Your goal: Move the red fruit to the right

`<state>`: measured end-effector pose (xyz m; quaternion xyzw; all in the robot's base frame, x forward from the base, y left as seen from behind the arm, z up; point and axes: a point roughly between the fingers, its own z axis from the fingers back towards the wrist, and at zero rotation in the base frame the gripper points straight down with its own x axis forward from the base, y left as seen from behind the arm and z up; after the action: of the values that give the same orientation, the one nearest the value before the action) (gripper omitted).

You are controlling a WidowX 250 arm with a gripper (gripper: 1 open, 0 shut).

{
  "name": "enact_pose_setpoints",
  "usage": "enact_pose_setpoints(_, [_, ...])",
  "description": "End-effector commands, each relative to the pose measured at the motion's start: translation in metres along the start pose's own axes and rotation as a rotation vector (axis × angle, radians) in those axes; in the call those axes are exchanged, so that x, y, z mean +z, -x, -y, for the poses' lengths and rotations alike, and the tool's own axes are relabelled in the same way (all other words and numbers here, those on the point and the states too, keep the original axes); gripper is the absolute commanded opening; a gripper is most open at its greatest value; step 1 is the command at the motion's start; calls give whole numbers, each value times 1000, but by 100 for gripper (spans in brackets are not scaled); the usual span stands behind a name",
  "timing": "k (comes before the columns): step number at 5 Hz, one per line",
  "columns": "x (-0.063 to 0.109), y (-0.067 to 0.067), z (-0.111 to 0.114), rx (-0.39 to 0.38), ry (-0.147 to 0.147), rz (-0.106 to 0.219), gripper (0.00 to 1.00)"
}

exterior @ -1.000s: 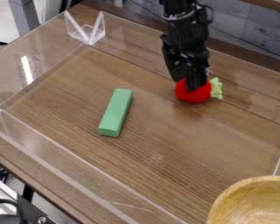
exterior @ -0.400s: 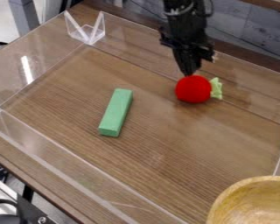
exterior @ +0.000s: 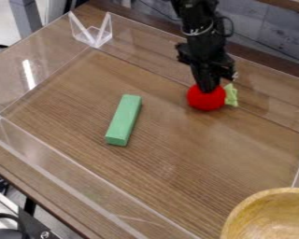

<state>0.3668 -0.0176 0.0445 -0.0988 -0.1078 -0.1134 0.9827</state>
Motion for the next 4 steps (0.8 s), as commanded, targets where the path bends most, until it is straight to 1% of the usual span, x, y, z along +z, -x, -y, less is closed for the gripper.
enact_pose_setpoints(1, [9, -8, -3, -5, -17, 55, 0])
enact_pose_setpoints(2, [6, -5, -4, -5, -21, 62, 0])
enact_pose_setpoints(4, [32, -13, 11, -17, -25, 86, 0])
